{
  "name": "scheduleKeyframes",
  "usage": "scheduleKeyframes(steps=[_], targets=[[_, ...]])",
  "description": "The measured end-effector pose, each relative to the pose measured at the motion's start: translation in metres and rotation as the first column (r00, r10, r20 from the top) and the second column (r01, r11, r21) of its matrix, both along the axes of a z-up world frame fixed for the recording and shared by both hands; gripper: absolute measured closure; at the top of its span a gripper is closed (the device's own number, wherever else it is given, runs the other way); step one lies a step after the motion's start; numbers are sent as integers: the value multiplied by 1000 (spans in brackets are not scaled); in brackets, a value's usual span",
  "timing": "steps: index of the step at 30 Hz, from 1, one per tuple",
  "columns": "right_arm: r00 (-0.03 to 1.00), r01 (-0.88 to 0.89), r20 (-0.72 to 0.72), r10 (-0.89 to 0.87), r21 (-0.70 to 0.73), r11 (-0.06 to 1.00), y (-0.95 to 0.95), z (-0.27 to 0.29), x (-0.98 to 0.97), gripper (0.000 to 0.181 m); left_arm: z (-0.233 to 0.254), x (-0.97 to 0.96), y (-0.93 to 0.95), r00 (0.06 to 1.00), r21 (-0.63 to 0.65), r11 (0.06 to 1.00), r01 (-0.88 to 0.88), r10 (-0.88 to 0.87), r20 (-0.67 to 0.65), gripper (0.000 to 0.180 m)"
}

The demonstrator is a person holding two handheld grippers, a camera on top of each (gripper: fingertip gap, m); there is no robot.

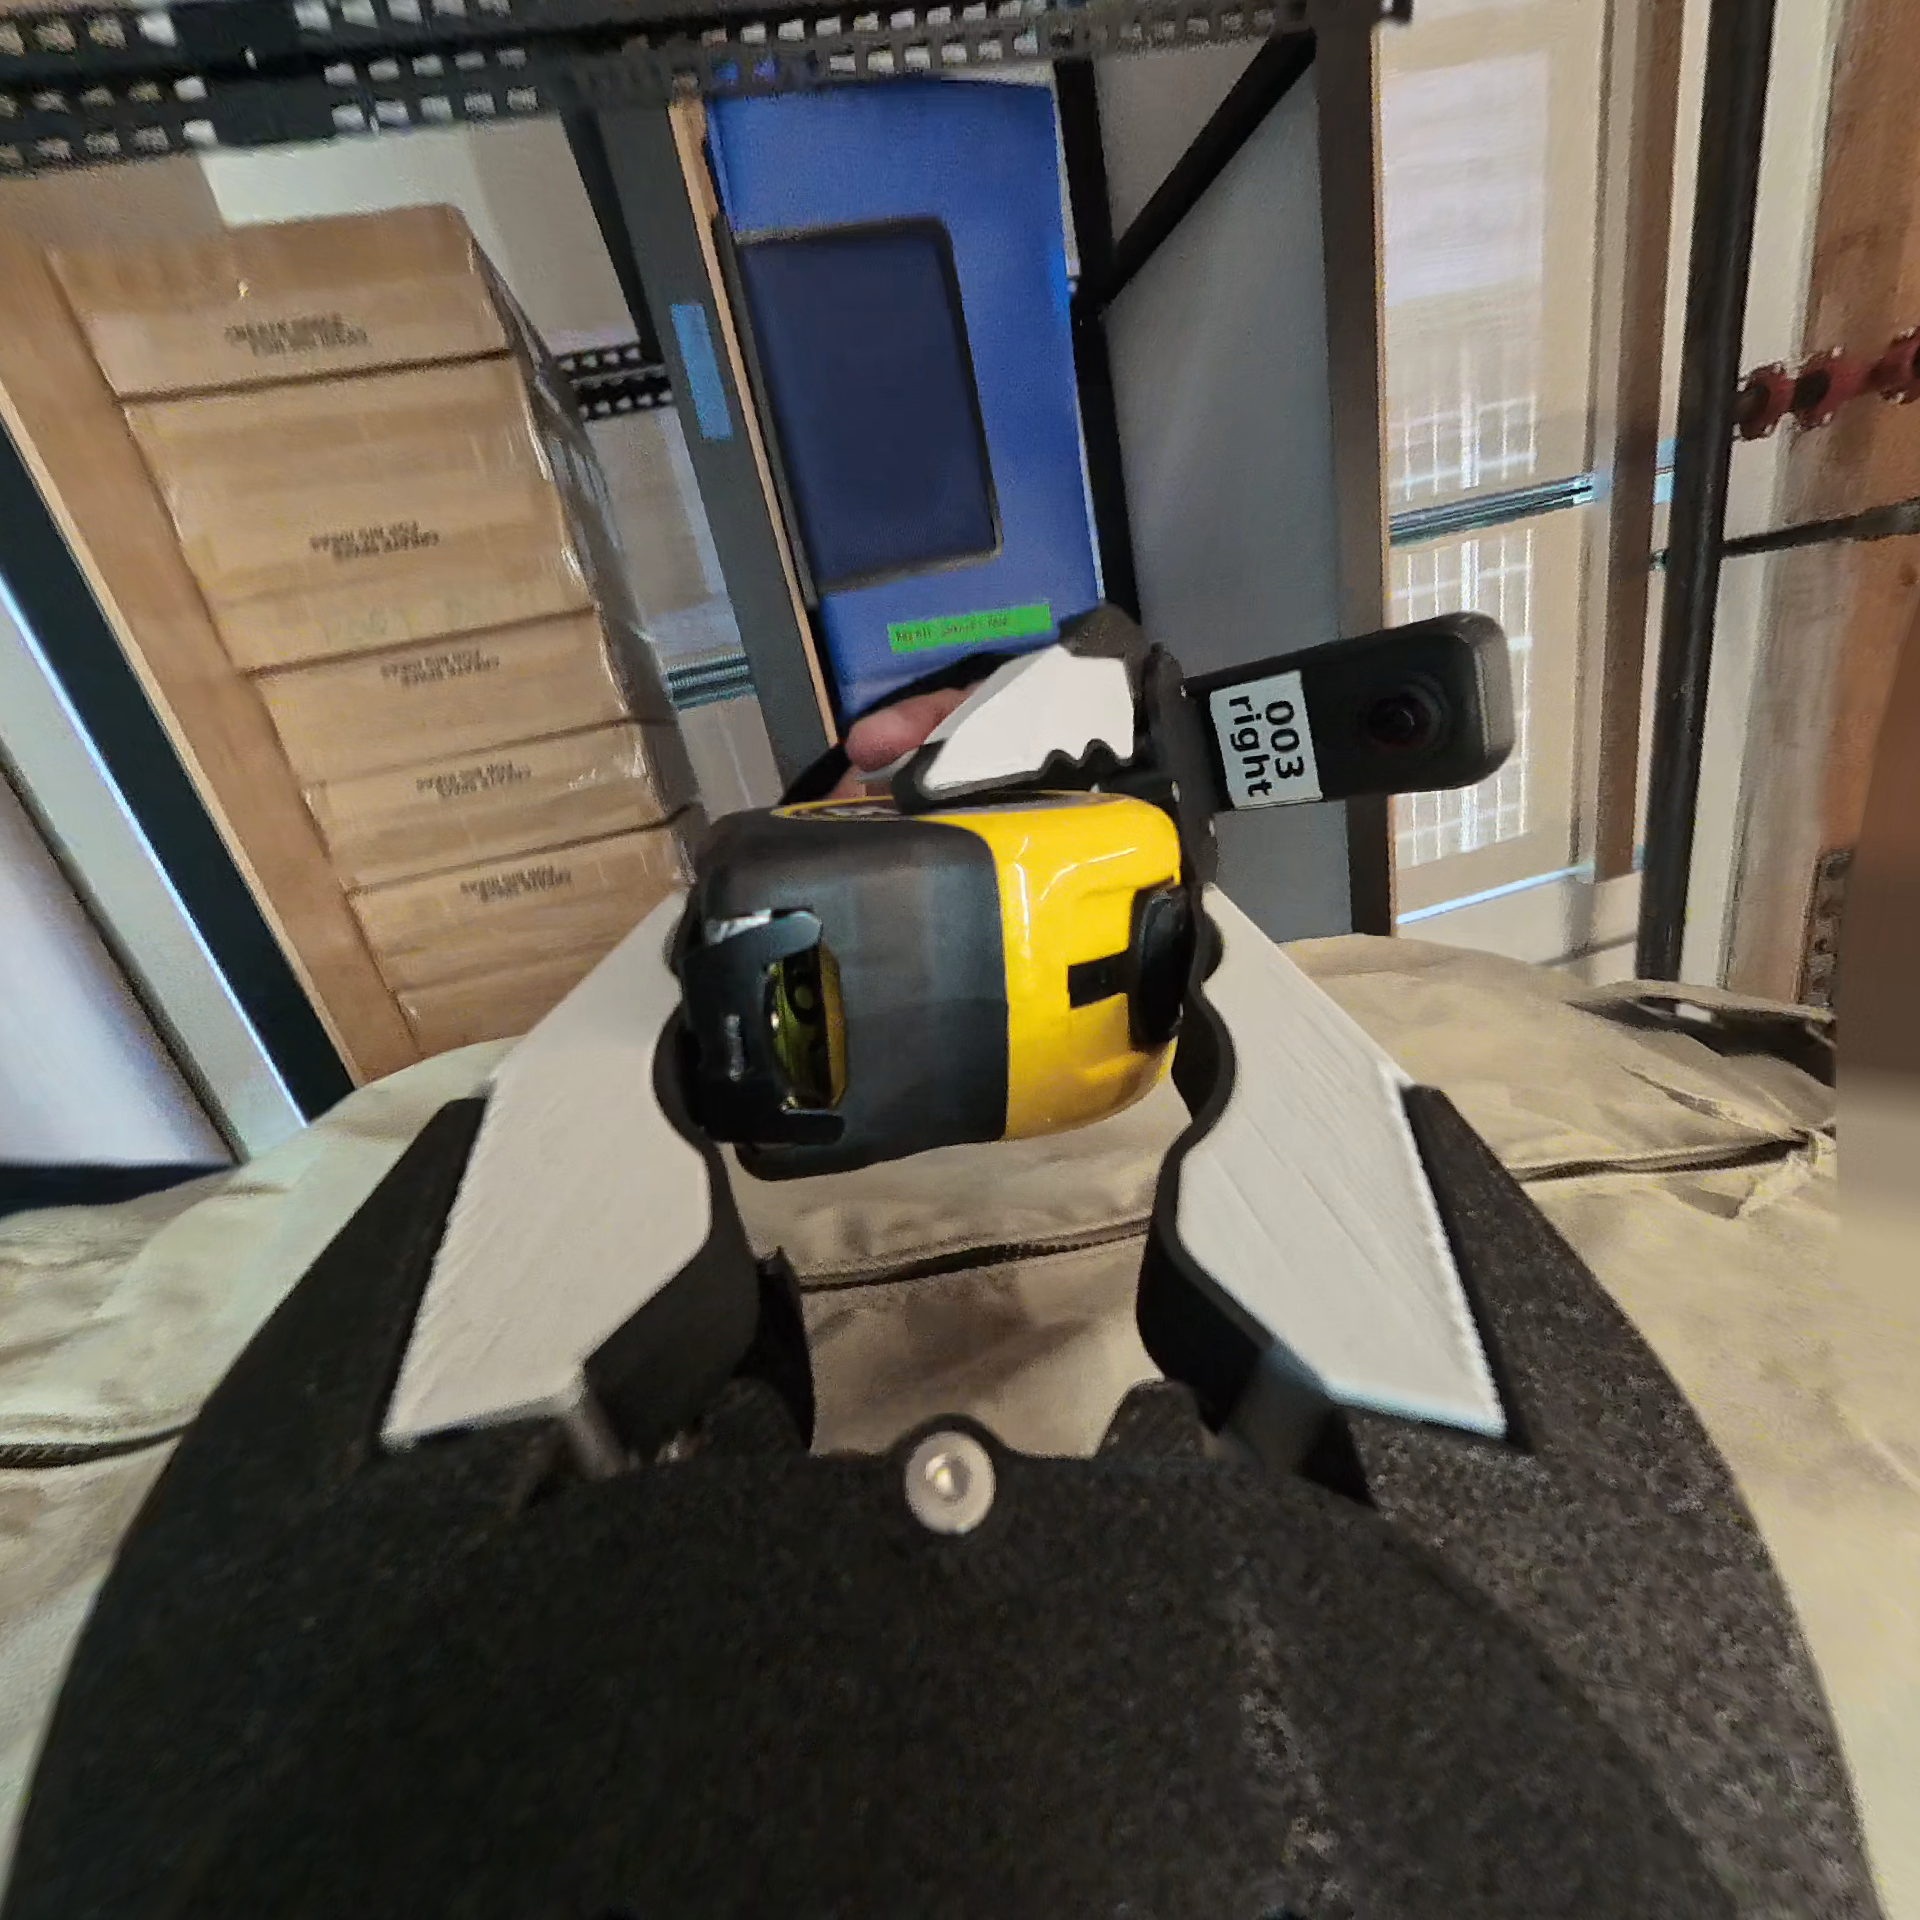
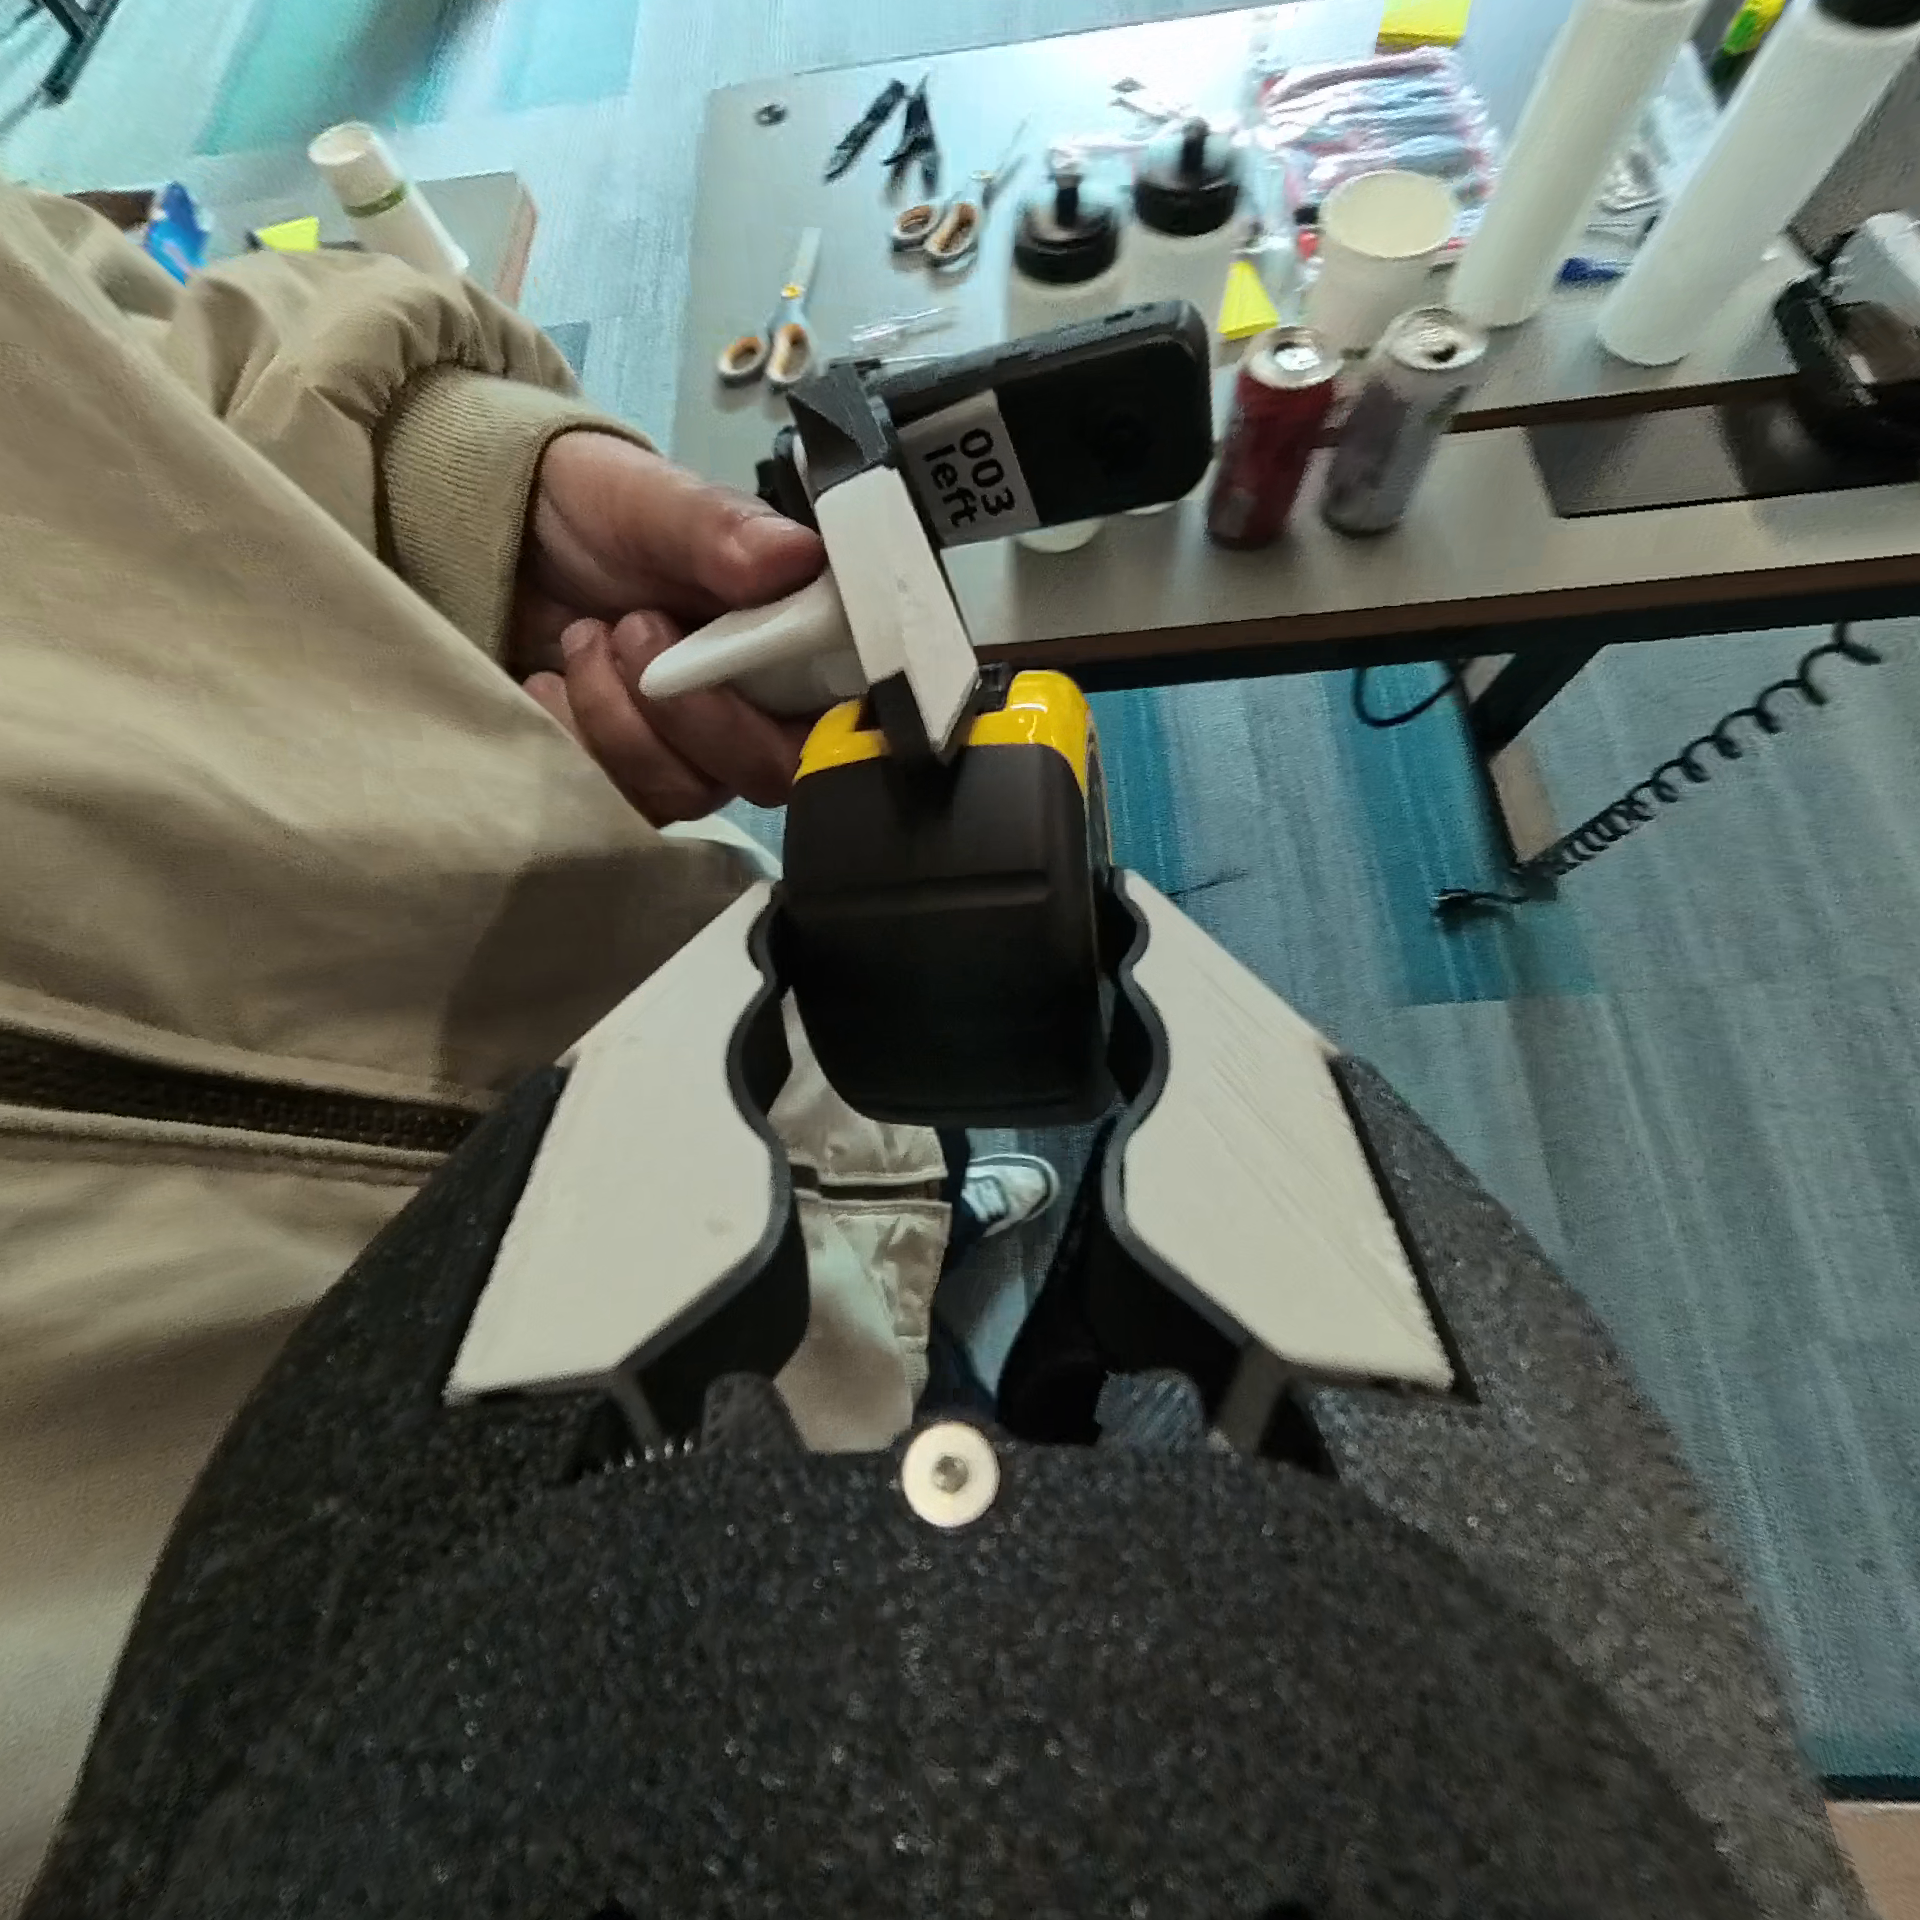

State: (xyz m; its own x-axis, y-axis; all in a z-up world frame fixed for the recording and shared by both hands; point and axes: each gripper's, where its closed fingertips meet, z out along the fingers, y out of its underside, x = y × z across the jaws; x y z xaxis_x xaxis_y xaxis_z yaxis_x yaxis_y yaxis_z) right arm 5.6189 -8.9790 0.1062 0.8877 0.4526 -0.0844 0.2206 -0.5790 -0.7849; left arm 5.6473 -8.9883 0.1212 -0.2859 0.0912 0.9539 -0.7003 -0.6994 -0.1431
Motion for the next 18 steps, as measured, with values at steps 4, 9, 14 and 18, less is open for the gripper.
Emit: scheduleKeyframes(steps=[4, 9, 14, 18], targets=[[1000, -5, 1, 5, 1, 1000, 67, 9, 102, 121, 8, 102, 67, 1000, 24, 1000, 3, -3, -11, 91], [999, -23, -43, 24, 35, 999, 159, -8, 224, 121, -10, 224, 161, 998, 16, 999, -52, 53, -31, 91], [984, -144, -101, 147, 35, 989, 252, -38, 343, 121, -42, 344, 258, 980, -4, 985, -175, 174, -93, 91], [944, -290, -169, 284, -12, 957, 323, -36, 429, 121, -40, 431, 333, 945, -45, 954, -296, 285, -159, 91]])
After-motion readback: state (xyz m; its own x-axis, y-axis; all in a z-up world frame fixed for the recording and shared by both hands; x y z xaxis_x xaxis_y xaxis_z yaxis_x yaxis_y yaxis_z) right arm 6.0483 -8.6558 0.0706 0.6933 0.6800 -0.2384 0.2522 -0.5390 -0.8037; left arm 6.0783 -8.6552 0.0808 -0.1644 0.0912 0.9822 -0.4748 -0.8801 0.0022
